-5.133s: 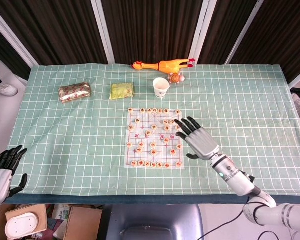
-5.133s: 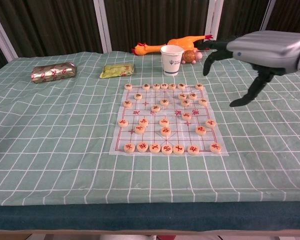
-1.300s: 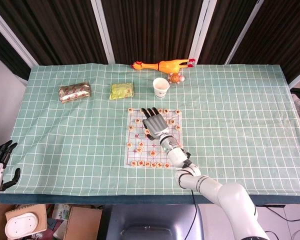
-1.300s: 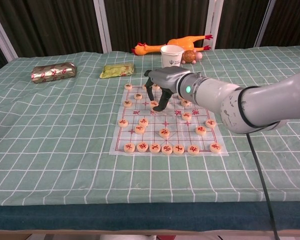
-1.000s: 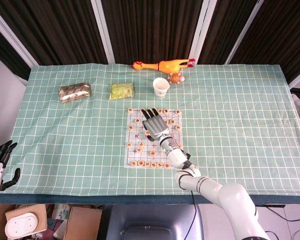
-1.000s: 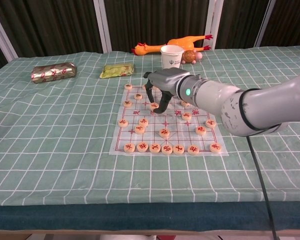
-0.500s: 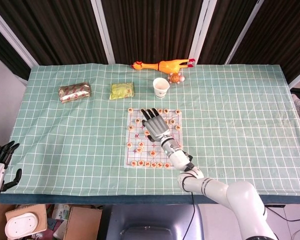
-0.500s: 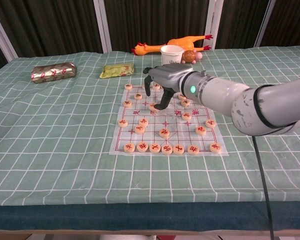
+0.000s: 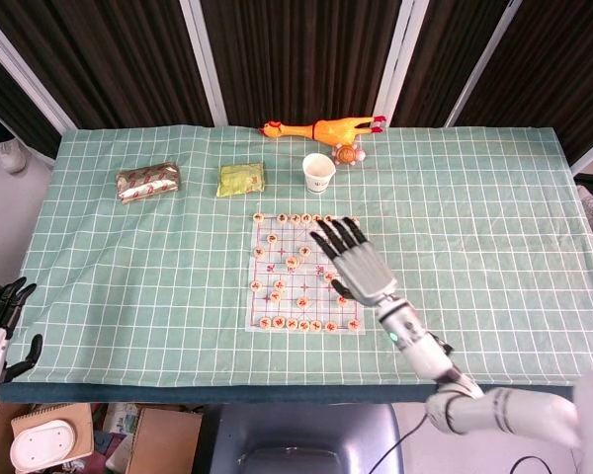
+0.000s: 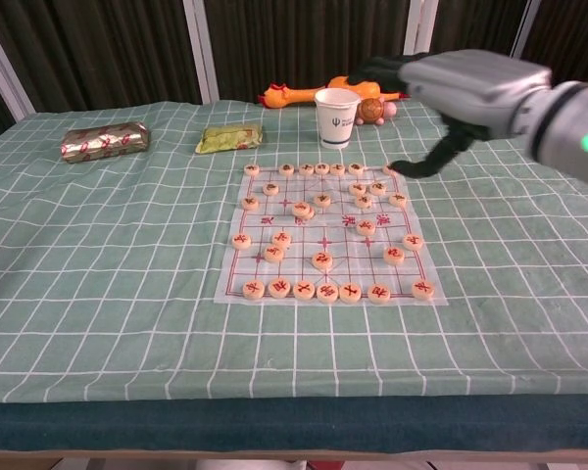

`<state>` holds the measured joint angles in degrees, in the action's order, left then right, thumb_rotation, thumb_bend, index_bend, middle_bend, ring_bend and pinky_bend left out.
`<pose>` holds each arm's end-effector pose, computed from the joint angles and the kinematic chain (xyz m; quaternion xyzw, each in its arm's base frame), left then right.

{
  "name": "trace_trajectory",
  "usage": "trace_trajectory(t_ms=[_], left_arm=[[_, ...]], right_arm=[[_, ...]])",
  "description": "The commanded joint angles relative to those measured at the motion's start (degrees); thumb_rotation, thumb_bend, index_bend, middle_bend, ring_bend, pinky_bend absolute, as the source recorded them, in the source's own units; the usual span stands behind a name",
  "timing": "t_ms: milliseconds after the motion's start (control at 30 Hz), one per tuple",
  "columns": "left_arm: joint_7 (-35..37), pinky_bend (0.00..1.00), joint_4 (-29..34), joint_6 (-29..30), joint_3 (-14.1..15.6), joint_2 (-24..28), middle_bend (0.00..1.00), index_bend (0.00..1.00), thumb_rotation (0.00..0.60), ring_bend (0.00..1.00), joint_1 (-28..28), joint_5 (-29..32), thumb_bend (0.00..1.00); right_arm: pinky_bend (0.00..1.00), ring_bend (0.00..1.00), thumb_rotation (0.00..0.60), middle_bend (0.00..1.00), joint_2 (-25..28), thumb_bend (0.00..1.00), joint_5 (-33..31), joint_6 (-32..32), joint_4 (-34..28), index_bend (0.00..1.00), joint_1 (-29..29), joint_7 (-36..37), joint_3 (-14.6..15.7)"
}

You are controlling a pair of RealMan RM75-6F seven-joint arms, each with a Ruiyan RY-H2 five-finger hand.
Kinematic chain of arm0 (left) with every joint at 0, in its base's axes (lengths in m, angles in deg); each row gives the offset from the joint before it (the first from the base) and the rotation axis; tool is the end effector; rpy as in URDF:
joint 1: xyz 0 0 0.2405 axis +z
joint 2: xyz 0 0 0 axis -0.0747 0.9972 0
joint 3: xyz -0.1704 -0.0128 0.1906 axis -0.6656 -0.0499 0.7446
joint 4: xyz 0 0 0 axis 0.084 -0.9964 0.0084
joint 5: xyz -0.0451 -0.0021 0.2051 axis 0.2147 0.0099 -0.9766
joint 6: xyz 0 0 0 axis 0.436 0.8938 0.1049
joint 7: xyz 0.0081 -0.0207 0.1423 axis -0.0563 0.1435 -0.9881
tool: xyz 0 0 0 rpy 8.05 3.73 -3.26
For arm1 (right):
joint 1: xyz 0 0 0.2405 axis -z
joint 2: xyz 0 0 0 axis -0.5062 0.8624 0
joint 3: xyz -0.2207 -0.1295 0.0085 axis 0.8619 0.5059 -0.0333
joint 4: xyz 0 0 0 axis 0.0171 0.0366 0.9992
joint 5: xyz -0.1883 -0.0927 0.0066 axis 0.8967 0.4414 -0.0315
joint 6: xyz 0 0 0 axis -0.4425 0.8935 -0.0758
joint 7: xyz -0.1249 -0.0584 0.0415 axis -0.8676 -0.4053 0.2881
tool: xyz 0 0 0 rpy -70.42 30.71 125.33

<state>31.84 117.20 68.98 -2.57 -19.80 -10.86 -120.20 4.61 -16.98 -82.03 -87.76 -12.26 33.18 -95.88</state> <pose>-0.3179 0.1883 0.1791 -0.6021 -0.3808 -0.4208 0.5616 -0.1277 -0.3314 0.0254 0.7523 -0.2461 0.3995 0.4625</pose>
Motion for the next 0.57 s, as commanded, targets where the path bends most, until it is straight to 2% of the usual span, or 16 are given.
trace_trajectory(t_ms=[33,133,267,433,567], left_arm=[[-0.8,0.08,-1.2,2.6,-0.2,-1.6,0.0,0.0,0.6,0.0,0.7,-1.8,0.49],[-3.2,0.08,-1.5,2.7,-0.1,-2.7,0.0,0.0,0.6,0.0,0.7,-1.9,0.49],[-5.0,0.07,-1.3,4.1,0.3,-3.5,0.0,0.0,0.6,0.0,1.1,-3.4,0.49],[-4.3,0.07,-1.2,3.2,2.0,-3.5,0.0,0.0,0.6,0.0,1.0,-5.3,0.49],[-10.1,0.07,-1.4,3.5,0.9,-5.2,0.0,0.0,0.6,0.0,1.1,-4.0,0.49]], right_arm=[[0.0,0.0,0.6,0.0,13.1,0.43,11.5,-19.7,-8.0,0.02,17.9,5.2,11.3],[0.0,0.0,0.6,0.0,13.2,0.42,13.2,-24.7,-3.3,0.01,23.8,11.2,13.7],[0.0,0.0,0.6,0.0,11.6,0.42,15.0,-31.3,2.1,0.0,30.4,17.9,14.9],[0.0,0.0,0.6,0.0,12.3,0.4,13.9,-30.4,4.6,0.0,33.4,21.3,14.8],[0.0,0.0,0.6,0.0,13.6,0.37,15.7,-32.3,4.2,0.0,35.2,23.1,13.9]])
